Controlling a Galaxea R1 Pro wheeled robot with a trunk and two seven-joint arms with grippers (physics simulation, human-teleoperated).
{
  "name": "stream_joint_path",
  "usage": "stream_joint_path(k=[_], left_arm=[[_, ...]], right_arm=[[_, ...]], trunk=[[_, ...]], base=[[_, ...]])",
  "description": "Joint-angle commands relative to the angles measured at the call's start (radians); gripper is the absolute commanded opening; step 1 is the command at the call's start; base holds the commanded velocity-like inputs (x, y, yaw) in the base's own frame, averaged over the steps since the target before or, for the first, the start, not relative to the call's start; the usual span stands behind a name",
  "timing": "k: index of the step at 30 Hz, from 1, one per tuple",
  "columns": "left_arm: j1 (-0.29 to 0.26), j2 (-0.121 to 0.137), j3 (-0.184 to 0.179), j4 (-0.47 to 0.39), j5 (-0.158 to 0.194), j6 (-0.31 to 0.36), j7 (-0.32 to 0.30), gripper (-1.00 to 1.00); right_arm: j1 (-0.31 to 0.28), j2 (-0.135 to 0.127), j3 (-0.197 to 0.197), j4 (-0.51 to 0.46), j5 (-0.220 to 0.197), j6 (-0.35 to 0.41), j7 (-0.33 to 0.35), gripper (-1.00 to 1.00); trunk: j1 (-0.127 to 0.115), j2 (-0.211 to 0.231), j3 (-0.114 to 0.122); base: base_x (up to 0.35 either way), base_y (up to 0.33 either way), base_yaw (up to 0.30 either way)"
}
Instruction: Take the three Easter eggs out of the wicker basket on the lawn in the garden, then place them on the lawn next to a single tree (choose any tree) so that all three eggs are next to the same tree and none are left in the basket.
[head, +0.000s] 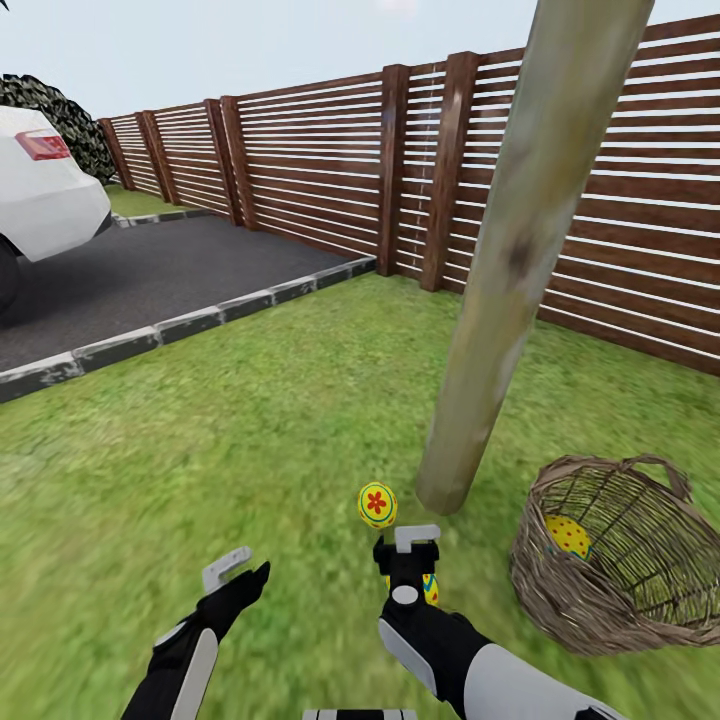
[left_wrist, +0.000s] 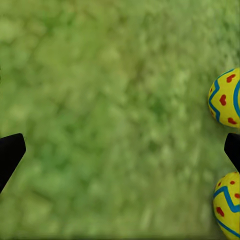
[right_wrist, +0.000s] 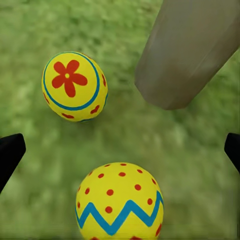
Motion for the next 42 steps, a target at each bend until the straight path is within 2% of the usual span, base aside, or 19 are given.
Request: stream_joint_path(k=[1, 9, 25, 33, 42], left_arm=[[0.0, -0.001, 0.002, -0.002, 0.01, 0.007, 0.001, 1.0], [0.01, -0.005, 0.002, 0.0, 0.01, 0.007, 0.002, 1.0], [0.011, -0.006, 0.002, 0.004, 0.008, 0.008, 0.014, 1.0], [0.011, -0.006, 0.003, 0.004, 0.009, 0.007, 0.015, 1.0], [0.011, -0.006, 0.004, 0.005, 0.01, 0.007, 0.014, 1.0]], right_arm=[[-0.001, 0.0, 0.008, 0.0, -0.011, -0.006, -0.005, 1.0], [0.014, -0.006, 0.007, -0.005, -0.012, 0.02, -0.003, 1.0], [0.016, -0.006, 0.008, -0.004, -0.013, 0.023, -0.003, 1.0], [0.016, -0.005, 0.009, -0.001, -0.014, 0.025, -0.003, 1.0], [0.016, -0.005, 0.01, -0.001, -0.014, 0.025, -0.003, 1.0]], trunk=[[0.0, 0.0, -0.001], [-0.003, 0.001, 0.026], [-0.011, 0.007, 0.088], [-0.042, 0.063, 0.113], [-0.077, 0.126, 0.141]], base=[[0.0, 0.0, 0.0], [0.0, 0.0, 0.0], [0.0, 0.0, 0.0], [-0.023, 0.0, 0.0], [-0.271, 0.0, 0.0]])
